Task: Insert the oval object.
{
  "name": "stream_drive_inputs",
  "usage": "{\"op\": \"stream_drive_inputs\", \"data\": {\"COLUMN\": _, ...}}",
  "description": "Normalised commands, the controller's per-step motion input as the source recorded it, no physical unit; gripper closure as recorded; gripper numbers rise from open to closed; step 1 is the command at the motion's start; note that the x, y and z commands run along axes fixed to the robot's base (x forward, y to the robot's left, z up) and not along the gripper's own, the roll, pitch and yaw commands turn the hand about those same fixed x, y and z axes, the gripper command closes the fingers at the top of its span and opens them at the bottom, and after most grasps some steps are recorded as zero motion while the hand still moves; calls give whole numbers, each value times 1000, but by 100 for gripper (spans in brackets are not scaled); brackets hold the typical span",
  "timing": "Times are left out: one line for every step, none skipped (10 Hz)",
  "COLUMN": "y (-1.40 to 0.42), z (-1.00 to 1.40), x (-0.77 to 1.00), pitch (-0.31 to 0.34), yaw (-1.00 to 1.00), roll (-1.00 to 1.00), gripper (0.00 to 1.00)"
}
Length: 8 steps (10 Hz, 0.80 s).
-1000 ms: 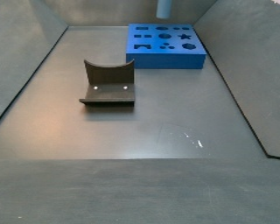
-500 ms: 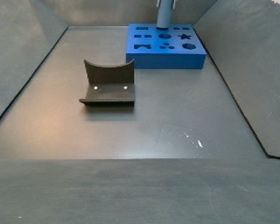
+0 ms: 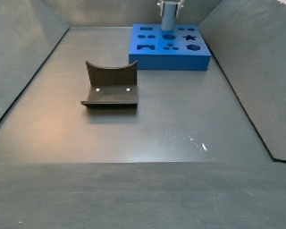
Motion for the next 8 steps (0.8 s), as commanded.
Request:
{"op": "stream_drive_inputs", "data": {"y": 0, "z": -449, "x": 26, "pitch": -51, "yaw": 0, "roll": 21, "gripper": 100}}
{"op": "stream_drive_inputs", "data": {"y": 0, "z": -431, "x": 6, "pitch": -40, "yaw": 0, "roll": 99, "gripper": 100}}
{"op": "stream_drive_inputs", "data": {"y": -17, "z": -434, "x": 0, "pitch": -34, "yaw": 0, "roll": 200, "gripper": 100}}
{"op": "stream_drive_inputs", "data": {"y": -57, "z": -446, "x": 0, "pitch": -20, "yaw": 0, "roll": 280, "gripper": 100}}
{"op": "stream_drive_inputs", "data": {"y": -37, "z": -423, "x": 0, "pitch": -37, "yaw": 0, "roll": 221, "gripper": 100}}
{"op": "stream_drive_inputs", "data": {"y": 0, "z": -269, "x": 9, "pitch": -91, "yaw": 0, "roll": 0, "gripper": 100}}
{"op": "stream_drive_inputs", "data": {"y": 0, "z": -97, "x": 63, "pitch": 0, "yaw": 0, "roll": -20, "gripper": 100}}
{"op": "stream_drive_inputs", "data": {"y": 0, "z": 0, "x": 26, "pitch": 20, "yaw": 0, "roll": 0, "gripper": 100}}
